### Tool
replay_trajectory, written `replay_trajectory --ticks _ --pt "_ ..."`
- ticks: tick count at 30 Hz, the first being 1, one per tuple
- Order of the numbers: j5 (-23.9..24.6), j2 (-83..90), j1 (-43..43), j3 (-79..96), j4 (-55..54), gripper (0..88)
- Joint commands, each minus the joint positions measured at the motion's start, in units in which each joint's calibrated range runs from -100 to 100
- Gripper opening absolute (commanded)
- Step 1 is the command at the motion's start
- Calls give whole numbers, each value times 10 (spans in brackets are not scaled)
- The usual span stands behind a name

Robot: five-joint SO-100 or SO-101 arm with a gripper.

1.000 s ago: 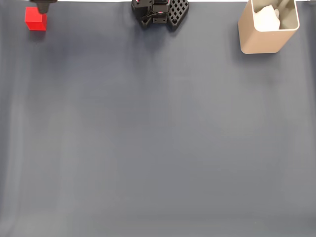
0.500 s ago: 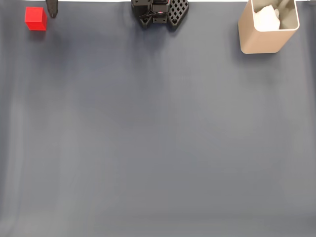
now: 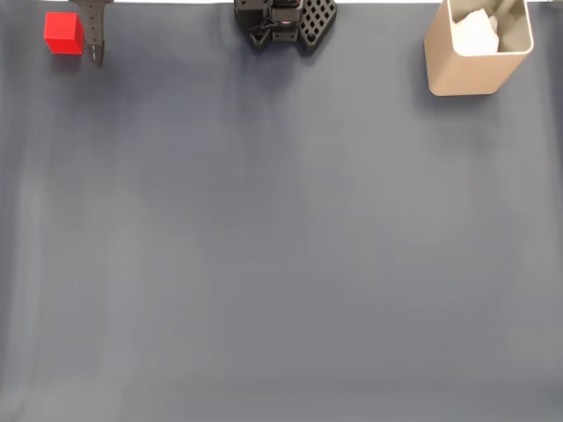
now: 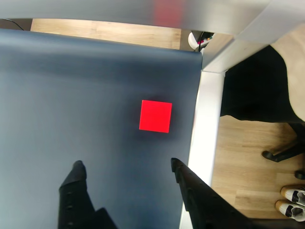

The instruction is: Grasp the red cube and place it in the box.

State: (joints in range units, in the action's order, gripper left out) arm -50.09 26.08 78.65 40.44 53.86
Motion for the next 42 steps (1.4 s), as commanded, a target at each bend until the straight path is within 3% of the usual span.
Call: replay_trajectory --ticks 1,7,21,42 --pt "7 -6 -9 -33 -10 489" --pt "24 -25 -18 -42 -42 536" --pt "49 -97 -30 -79 -85 540" --pt "27 -145 18 -94 -112 542"
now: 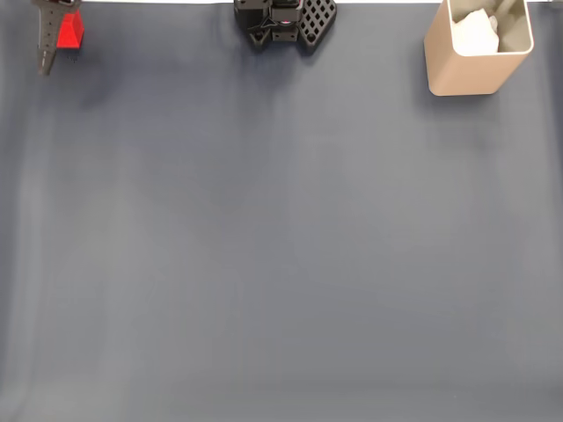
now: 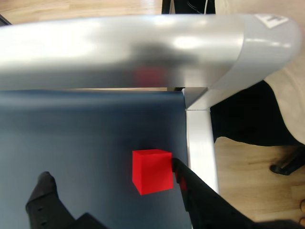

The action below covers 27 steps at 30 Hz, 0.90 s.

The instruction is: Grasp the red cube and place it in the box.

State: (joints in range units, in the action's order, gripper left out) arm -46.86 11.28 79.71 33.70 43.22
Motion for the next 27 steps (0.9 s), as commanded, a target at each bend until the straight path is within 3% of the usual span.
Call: replay_trajectory --ticks 1,27 --pt "-5 4 9 -26 -6 542" --pt "-14 16 16 9 -4 540"
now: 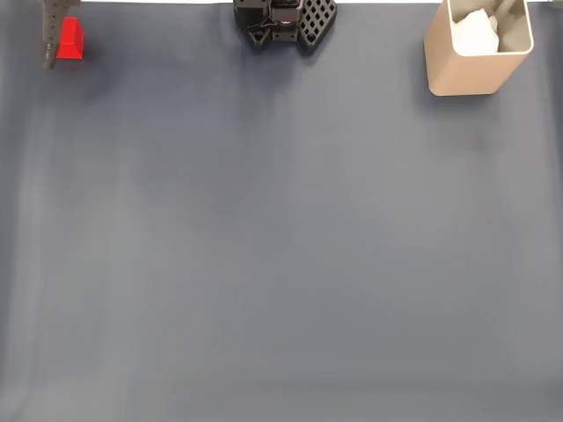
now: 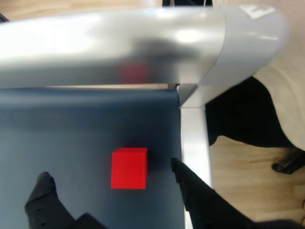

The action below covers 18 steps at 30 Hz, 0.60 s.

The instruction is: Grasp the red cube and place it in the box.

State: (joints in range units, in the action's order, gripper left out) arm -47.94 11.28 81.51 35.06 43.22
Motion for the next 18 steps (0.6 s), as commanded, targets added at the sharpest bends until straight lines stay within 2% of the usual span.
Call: replay_trajectory --ticks 1,18 --pt "-3 17 -3 -1 -6 540" --pt "-4 34 -17 74 -41 538"
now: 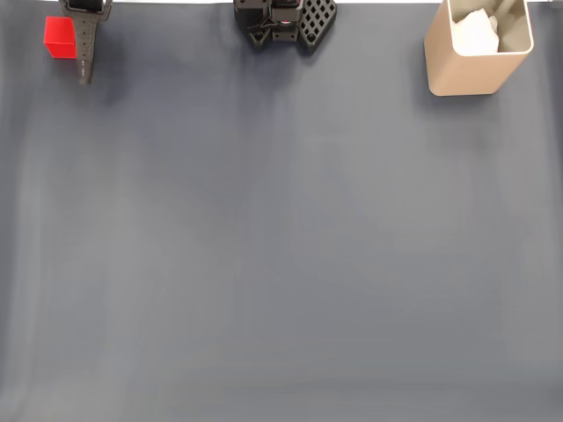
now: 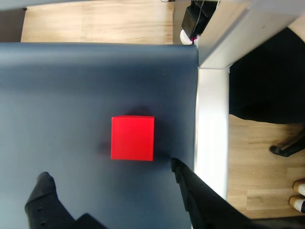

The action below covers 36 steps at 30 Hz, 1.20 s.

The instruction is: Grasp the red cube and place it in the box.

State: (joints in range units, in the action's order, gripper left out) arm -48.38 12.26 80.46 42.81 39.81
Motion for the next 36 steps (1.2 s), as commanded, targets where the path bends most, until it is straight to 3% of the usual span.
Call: replay_trajectory --ticks 1,36 --pt "0 22 -6 -3 -8 538" --pt "32 -1 -47 -49 12 541"
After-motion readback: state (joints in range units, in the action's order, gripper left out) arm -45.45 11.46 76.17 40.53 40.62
